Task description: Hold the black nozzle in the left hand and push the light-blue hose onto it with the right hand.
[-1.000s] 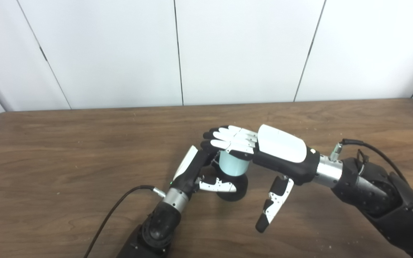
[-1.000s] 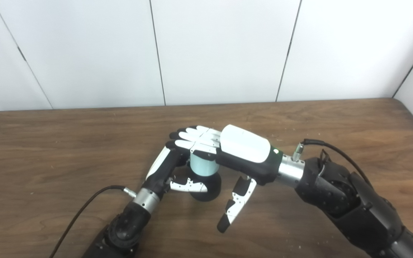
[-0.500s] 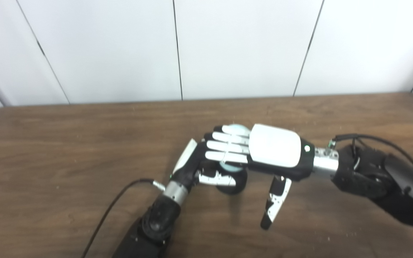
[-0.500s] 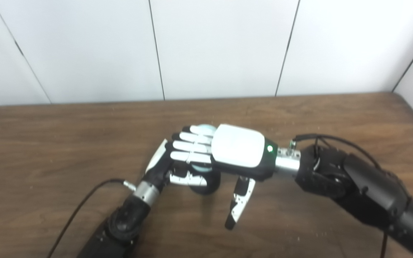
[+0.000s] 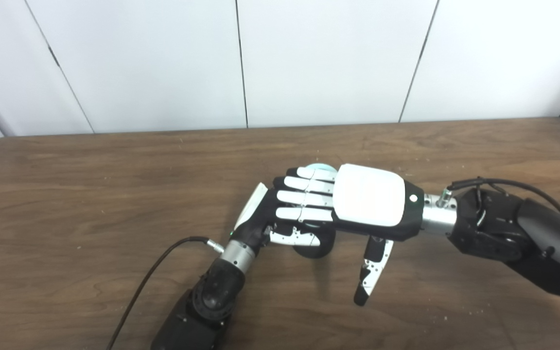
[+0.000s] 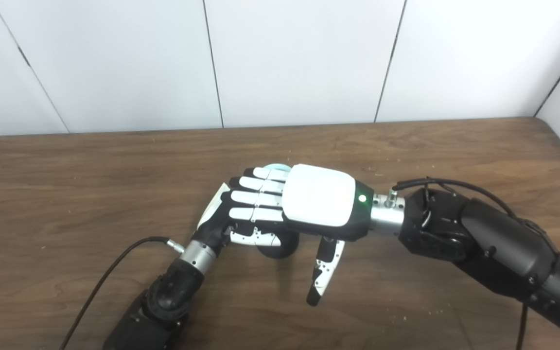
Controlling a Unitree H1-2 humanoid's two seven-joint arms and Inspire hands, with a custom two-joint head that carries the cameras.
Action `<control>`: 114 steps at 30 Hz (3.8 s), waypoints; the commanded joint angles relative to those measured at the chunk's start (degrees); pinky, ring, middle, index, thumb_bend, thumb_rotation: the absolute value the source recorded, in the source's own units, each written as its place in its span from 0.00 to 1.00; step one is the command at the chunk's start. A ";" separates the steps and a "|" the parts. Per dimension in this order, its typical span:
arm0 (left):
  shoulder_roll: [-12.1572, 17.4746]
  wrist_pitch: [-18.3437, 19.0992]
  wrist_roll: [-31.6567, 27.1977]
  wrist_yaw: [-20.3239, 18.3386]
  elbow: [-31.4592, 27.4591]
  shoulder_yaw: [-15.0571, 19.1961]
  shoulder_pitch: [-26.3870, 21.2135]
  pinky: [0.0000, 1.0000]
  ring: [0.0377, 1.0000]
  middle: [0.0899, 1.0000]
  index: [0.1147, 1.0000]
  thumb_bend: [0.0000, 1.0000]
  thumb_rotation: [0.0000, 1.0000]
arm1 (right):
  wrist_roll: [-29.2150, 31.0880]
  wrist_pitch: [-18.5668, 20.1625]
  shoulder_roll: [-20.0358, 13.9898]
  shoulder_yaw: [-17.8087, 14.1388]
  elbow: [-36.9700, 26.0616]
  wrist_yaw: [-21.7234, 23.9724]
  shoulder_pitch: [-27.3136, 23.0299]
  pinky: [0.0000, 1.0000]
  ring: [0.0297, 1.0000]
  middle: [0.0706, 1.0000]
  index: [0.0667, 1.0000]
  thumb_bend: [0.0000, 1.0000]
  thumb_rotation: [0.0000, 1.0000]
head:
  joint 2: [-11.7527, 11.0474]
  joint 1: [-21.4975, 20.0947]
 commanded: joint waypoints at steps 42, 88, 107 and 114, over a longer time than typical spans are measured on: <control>2.17 8.82 2.01 -5.57 4.48 -2.00 5.77 0.40 0.44 0.43 0.43 0.52 0.00 | 7.92 14.33 29.07 -44.44 -4.80 -9.71 8.05 0.99 1.00 1.00 1.00 0.83 1.00 | 0.19 -0.04; -1.88 17.34 -3.73 -1.48 -40.57 20.33 19.55 1.00 1.00 1.00 1.00 1.00 0.96 | 36.94 35.37 49.47 -41.58 -9.48 -8.21 38.60 1.00 1.00 1.00 1.00 0.81 1.00 | -2.00 3.68; -7.49 12.09 -11.82 -0.60 -36.00 19.91 21.47 1.00 1.00 1.00 1.00 0.95 1.00 | 33.13 32.70 43.09 -40.41 -3.78 -7.22 37.40 1.00 1.00 1.00 1.00 0.80 1.00 | -2.49 3.35; -6.99 12.38 -10.33 0.47 -34.45 20.27 20.78 1.00 1.00 1.00 1.00 0.84 1.00 | 31.92 32.92 43.78 -40.63 -2.79 -8.63 36.44 1.00 1.00 1.00 1.00 0.80 1.00 | -2.68 1.50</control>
